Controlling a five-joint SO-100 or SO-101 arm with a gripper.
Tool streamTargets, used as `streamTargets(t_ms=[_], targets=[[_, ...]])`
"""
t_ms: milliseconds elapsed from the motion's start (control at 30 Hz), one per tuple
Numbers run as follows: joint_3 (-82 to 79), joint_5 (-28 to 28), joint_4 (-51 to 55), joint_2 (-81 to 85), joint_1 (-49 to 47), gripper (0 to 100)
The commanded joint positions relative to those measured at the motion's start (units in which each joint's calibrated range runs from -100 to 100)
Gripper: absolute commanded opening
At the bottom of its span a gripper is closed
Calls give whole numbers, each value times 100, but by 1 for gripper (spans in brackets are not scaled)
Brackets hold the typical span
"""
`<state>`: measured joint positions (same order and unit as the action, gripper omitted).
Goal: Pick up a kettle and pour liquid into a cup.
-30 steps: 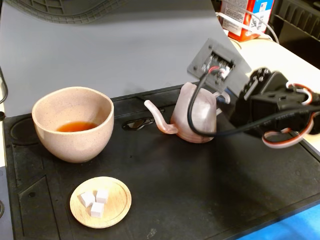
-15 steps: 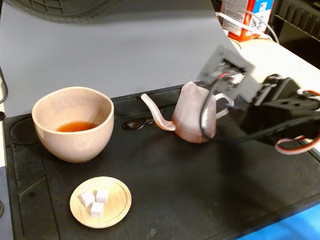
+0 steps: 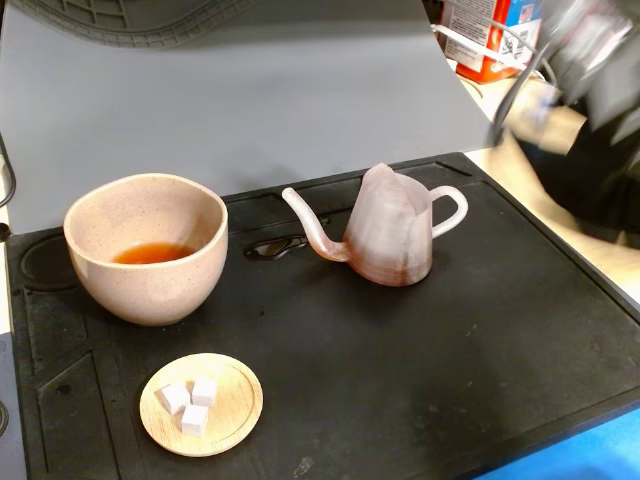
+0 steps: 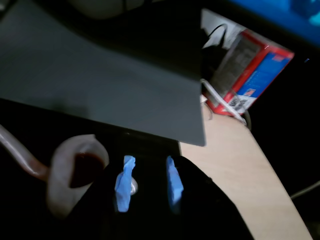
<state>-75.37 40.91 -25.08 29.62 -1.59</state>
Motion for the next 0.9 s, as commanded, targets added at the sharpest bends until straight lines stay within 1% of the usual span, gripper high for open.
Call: streamTargets(t_ms=[0, 133, 200, 233, 333, 433, 467, 600, 667, 767, 867], targets=[[-567, 461, 22, 1483, 41, 9], [-1393, 1018, 22, 2481, 315, 8], [-1638, 1196, 30, 2652, 315, 2], [-1865, 1343, 30, 2678, 299, 1], [-2382, 1485, 100, 3147, 307, 1], [-2409, 1585, 1059, 3804, 261, 1], [-2418, 1585, 1448, 3983, 254, 1], [-2463, 1585, 4233, 5220, 254, 1], [-2463, 1579, 6403, 6048, 254, 1], [-2463, 1553, 8176, 6543, 86, 1], [-2463, 1537, 9049, 6705, 33, 1]])
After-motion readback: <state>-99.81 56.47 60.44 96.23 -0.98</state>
